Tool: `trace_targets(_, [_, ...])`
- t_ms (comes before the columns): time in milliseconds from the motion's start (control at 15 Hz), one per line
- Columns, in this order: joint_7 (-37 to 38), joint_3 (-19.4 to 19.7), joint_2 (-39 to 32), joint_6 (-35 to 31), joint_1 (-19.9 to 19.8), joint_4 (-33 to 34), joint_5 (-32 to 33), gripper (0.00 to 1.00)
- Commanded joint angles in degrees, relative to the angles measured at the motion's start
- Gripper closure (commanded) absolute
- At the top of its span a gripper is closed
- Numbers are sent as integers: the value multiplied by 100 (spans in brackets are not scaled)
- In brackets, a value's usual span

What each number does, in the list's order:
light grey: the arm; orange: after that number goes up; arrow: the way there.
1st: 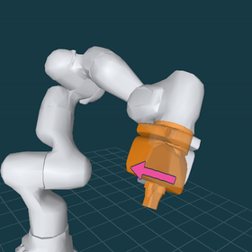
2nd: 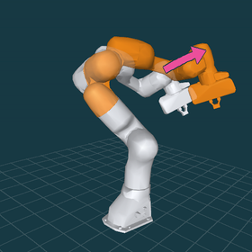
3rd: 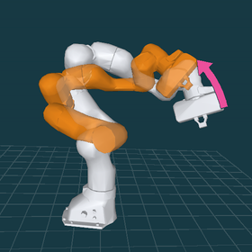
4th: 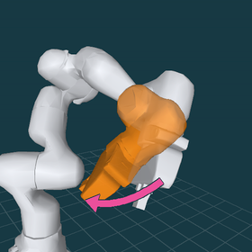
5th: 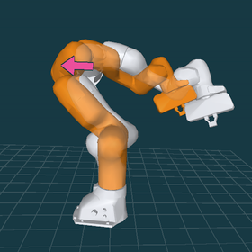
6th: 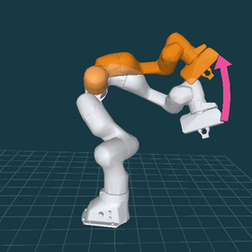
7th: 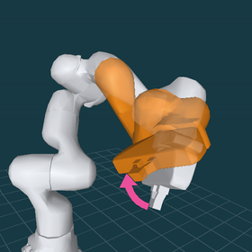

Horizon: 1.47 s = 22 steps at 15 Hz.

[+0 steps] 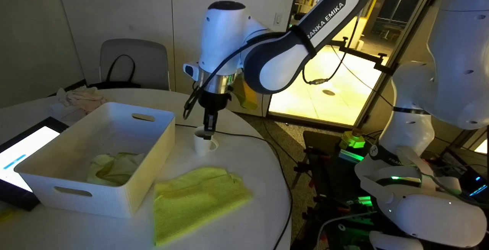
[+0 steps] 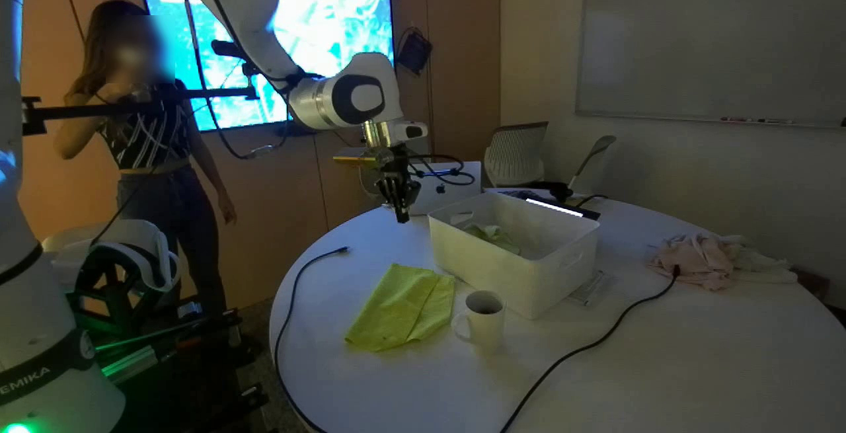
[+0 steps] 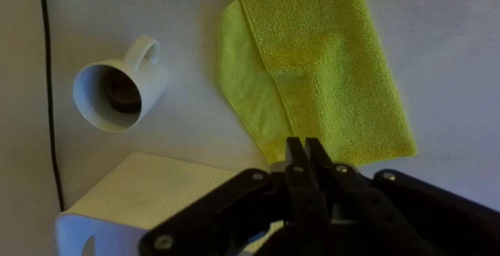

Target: Pick up the clothes from the table and put them in the box and pick up the black objects from the table and put them in the cup

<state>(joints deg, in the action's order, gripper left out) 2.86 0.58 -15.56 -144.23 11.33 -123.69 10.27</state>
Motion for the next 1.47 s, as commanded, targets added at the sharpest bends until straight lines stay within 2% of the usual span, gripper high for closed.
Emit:
trace_targets(0, [-53,-217,23,4,-214,-183,-97,65])
trace_targets(133, [256,-182,-221,-108,-184,-302,3,63])
trace_targets(200, [170,-243,-341,-128,-231,-356,-150,57])
trace_targets(600, [310,-317,-1242,-623,-291,-566,-597,11])
trace_targets(733, [290,-320,-1466,-773,-311,-555,-723,1])
trace_targets(1400, [187,-127,-2186,-1775,-507,-486,-759,0])
